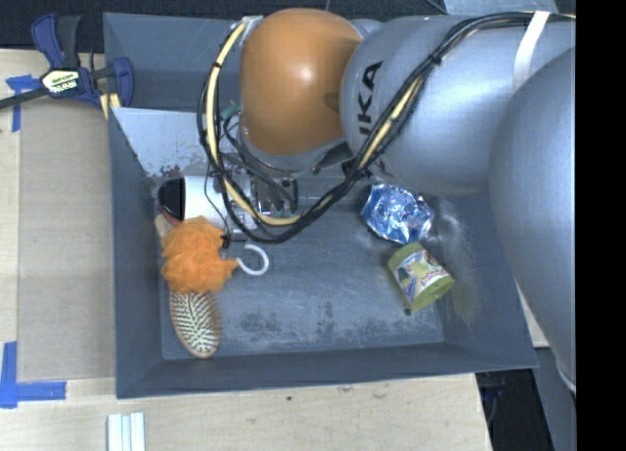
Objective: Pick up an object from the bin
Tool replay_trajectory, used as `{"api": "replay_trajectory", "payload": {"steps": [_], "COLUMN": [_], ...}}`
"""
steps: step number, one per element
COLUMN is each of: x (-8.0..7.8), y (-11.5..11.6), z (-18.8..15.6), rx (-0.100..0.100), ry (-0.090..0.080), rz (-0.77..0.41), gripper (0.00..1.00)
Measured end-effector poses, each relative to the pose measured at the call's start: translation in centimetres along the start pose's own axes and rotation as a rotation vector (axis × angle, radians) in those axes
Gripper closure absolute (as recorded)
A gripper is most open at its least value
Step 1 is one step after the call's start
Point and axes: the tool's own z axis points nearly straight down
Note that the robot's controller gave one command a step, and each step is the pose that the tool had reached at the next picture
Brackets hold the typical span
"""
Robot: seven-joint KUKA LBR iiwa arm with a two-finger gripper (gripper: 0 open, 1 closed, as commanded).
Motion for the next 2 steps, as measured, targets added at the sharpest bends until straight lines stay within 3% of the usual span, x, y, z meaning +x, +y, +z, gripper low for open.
{"api": "replay_trajectory", "payload": {"steps": [1,2], "x": [-0.37,-0.43], "y": [3.58,3.47], "z": [2.06,1.99], "rx": [-0.002,-0.002], "ry": [-0.004,-0.005], "rz": [-0.302,-0.299], "gripper": [0.0,1.0]}}
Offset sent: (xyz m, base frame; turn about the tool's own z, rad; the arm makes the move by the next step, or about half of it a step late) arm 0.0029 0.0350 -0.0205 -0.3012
